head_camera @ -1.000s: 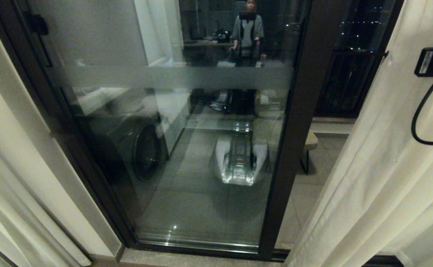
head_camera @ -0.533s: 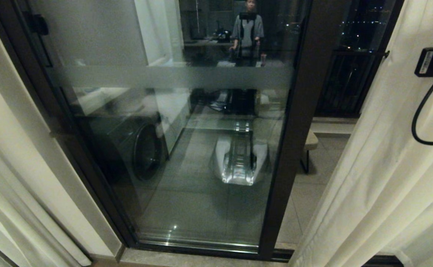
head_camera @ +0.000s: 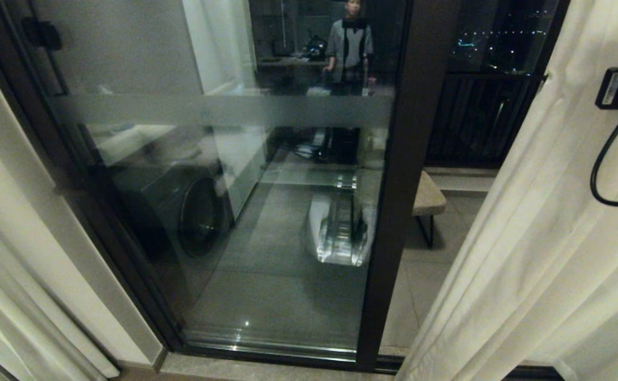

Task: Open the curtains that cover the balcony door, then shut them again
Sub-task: Pull the inner curtains open on both sides

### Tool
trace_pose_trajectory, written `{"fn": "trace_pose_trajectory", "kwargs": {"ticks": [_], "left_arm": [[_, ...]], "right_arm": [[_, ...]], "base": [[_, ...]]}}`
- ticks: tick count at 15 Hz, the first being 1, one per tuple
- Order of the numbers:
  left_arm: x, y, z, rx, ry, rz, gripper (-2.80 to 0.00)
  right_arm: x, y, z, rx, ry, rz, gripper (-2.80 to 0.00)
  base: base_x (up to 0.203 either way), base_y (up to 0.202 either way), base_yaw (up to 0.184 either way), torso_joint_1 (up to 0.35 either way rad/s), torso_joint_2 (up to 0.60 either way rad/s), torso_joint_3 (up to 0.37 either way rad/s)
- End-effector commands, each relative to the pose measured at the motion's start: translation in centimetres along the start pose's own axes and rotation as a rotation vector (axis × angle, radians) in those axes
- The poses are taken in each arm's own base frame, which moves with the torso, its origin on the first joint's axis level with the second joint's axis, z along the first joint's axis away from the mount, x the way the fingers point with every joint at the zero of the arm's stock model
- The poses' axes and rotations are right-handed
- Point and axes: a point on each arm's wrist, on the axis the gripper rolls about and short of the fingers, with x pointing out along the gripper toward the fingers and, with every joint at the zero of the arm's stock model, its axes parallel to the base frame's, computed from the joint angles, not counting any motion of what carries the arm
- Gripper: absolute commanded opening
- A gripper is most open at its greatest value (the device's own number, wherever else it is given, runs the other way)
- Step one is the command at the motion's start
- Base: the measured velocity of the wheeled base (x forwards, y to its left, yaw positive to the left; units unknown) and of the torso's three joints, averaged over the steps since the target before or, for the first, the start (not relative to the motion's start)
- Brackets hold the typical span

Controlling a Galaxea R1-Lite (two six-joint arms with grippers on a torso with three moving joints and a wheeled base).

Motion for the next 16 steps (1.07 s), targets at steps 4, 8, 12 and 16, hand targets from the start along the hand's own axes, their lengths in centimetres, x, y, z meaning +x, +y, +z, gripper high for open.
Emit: {"fn": "trace_pose_trajectory", "kwargs": {"ticks": [4,8,12,16], "left_arm": [[0.0,0.0,0.0,0.0,0.0,0.0,-2.8],[0.0,0.0,0.0,-0.002,-0.002,0.0,-2.8],[0.0,0.0,0.0,-0.002,-0.001,0.0,-2.8],[0.0,0.0,0.0,-0.003,-0.001,0.0,-2.8]], "right_arm": [[0.4,-1.9,-0.2,-0.007,0.003,-0.064,-2.8],[0.5,-2.5,-0.3,-0.011,0.005,-0.087,-2.8],[0.1,-2.8,-0.1,-0.013,0.003,-0.093,-2.8],[0.2,-3.3,-0.3,-0.018,0.009,-0.11,-2.8]], "base": [[0.0,-0.187,0.003,0.004,0.0,0.004],[0.0,-0.191,0.002,0.004,0.0,0.002],[0.0,-0.188,0.003,0.001,0.0,0.0],[0.0,-0.189,0.003,0.002,0.0,0.003]]}}
